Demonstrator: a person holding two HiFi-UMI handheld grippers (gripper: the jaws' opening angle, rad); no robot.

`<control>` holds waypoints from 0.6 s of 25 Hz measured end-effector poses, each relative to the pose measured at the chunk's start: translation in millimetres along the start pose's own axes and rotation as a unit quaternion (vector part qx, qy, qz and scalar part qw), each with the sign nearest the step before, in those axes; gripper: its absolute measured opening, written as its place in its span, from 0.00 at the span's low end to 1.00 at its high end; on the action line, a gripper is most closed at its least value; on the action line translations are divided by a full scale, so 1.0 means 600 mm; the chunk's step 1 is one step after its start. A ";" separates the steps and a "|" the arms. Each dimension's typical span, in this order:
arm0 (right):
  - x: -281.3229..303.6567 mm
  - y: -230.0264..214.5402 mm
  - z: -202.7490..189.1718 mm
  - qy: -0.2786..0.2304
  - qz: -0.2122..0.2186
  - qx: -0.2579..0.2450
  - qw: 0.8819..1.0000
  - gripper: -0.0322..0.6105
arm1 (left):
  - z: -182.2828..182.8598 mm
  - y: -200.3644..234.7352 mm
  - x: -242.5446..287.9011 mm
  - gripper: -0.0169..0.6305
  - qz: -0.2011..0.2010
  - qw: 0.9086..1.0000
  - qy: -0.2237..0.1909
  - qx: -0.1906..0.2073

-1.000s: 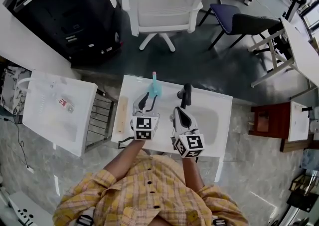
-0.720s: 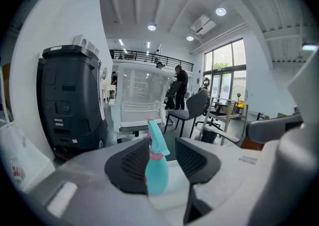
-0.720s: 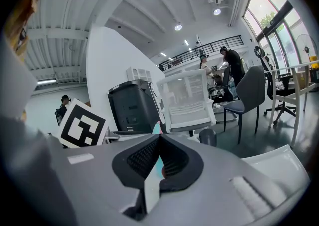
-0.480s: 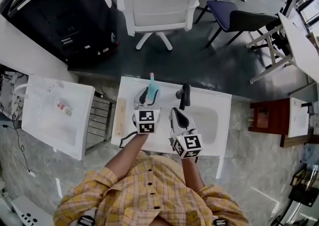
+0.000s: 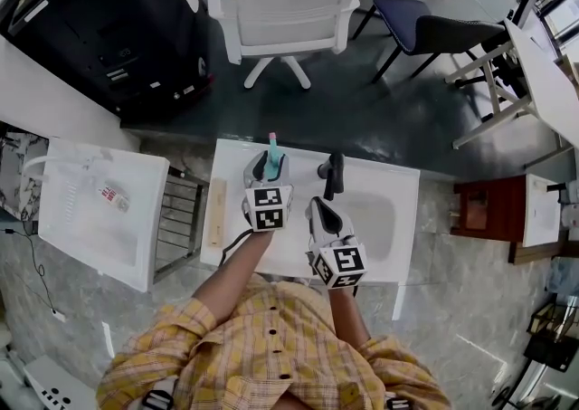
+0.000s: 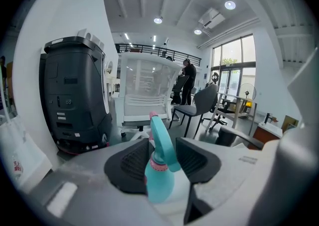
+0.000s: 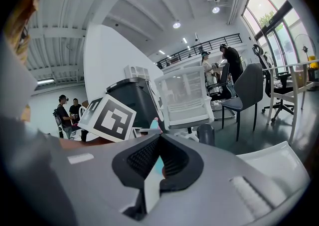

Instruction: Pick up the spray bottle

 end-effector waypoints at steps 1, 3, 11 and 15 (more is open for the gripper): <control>0.000 0.000 0.001 0.001 0.000 0.000 1.000 0.05 | 0.000 0.001 0.001 0.27 0.002 1.000 0.002 0.002; 0.000 -0.002 0.003 0.002 -0.001 0.000 1.000 0.05 | 0.001 0.000 0.002 0.27 0.005 1.000 0.006 0.006; -0.013 -0.018 0.005 -0.002 -0.008 0.005 1.000 0.05 | 0.000 -0.006 0.003 0.15 0.025 0.999 0.015 0.026; -0.019 -0.025 0.010 -0.006 -0.011 0.007 1.000 0.05 | 0.002 -0.005 -0.002 0.15 0.034 0.999 0.016 0.029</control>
Point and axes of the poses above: the fingertips, and each gripper's own axes: x forward along the fingers, y to its left, z out of its top, the point moved 10 cm from there along -x, backward along the fingers, and after that the axes turned 11 degrees about -y, right-handed, at the moved point
